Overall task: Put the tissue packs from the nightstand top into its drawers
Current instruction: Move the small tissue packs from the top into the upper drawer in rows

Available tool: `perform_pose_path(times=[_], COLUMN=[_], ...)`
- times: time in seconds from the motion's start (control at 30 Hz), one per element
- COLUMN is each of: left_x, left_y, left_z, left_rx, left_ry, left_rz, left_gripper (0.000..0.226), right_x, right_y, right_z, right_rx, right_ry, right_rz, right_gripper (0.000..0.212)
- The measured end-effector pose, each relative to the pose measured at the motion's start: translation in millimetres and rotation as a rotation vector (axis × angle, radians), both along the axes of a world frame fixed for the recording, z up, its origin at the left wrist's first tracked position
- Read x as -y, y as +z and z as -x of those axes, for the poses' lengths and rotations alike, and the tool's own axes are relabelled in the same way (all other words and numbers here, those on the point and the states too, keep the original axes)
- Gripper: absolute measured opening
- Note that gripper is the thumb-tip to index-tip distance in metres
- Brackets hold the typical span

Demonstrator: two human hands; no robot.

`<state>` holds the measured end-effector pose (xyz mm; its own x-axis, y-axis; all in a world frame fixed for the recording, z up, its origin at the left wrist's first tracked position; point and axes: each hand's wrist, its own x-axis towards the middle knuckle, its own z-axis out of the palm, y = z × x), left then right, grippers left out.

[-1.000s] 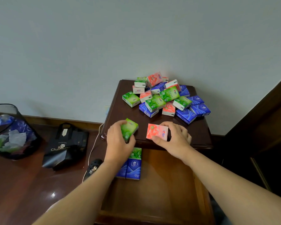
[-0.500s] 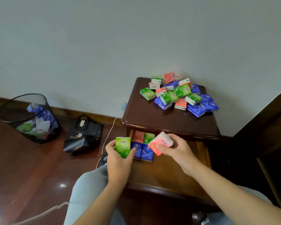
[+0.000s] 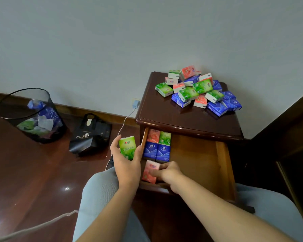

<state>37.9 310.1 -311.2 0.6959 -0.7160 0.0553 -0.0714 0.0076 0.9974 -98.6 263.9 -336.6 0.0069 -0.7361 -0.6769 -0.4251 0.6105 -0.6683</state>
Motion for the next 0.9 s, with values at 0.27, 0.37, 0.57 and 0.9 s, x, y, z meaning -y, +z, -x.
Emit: perform_pose_path(times=[0.27,0.37,0.57,0.9], left_x=[-0.4,-0.7,-1.7,-0.6], left_y=[-1.2,1.2,2.1,-3.2], left_z=[0.9,1.1,2.0,1.3], left_rx=[-0.016,-0.023,-0.050,-0.033], left_ry=[-0.040,-0.054,-0.078,-0.146], left_rz=[0.007,0.003,0.012,-0.031], left_gripper=[0.069,0.069,0.069,0.057], right_x=[8.0,8.8,9.9,14.4], right_y=[-12.2,-15.2,-14.6,-16.2], right_z=[-23.3,-25.6,-27.2,-26.8], right_rx=[-0.029,-0.005,0.010,-0.092], right_ry=[-0.067,-0.126,-0.196,-0.156], right_rz=[-0.033,-0.033,-0.040,-0.004], right_gripper=[0.036,0.037,0.034,0.025])
